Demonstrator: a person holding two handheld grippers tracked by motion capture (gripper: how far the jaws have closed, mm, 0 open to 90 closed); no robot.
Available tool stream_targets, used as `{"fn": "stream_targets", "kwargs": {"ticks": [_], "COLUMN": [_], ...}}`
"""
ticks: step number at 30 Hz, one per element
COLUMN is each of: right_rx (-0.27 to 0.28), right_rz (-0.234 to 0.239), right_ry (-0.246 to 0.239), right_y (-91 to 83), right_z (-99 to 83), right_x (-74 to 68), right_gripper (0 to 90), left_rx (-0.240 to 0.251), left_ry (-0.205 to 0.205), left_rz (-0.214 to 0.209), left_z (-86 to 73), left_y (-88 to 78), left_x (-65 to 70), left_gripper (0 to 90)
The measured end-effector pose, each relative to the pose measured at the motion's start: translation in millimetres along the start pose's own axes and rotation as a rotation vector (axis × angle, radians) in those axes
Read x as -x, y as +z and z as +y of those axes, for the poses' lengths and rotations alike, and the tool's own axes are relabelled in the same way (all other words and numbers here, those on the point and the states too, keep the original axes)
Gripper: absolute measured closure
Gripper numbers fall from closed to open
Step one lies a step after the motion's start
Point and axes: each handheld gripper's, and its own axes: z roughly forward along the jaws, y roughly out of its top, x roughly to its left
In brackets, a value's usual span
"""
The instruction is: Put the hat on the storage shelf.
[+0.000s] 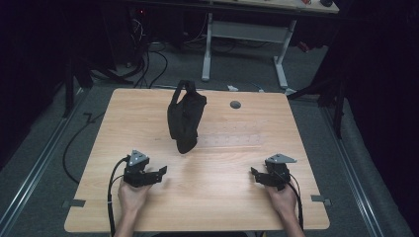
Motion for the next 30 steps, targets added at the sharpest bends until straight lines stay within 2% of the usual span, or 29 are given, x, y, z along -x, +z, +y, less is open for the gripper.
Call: {"fn": "stream_targets", "kwargs": {"ticks": [1,4,7,17,21,30], "right_rx": [0.0,0.0,0.0,0.0,0.0,0.0], "right_rz": [0.0,0.004,0.005,0.004,0.004,0.002], "right_ry": [0.0,0.002,0.003,0.002,0.001,-0.002], "right_y": [0.0,-0.1,-0.1,0.2,0.2,0.3], "right_z": [0.0,0.1,0.1,0.2,0.2,0.3], "right_x": [0.0,0.5,0.4,0.6,0.7,0.4], "right_gripper": [31.8,31.6,31.6,31.6,31.6,31.8], "left_rx": [0.002,-0.018,-0.028,-0.021,-0.047,-0.042], "left_ry": [0.002,0.071,0.067,0.05,0.085,0.09], "left_rz": [0.007,0.028,0.021,0.035,0.053,0.058], "left_z": [-1.2,-6.2,-6.3,-6.8,-12.2,-13.6], "left_y": [1.9,9.0,12.1,17.3,19.8,19.6], "left_x": [-0.1,2.7,5.3,1.0,1.5,0.4], "left_gripper": [20.4,20.7,21.2,21.3,21.3,22.9]}}
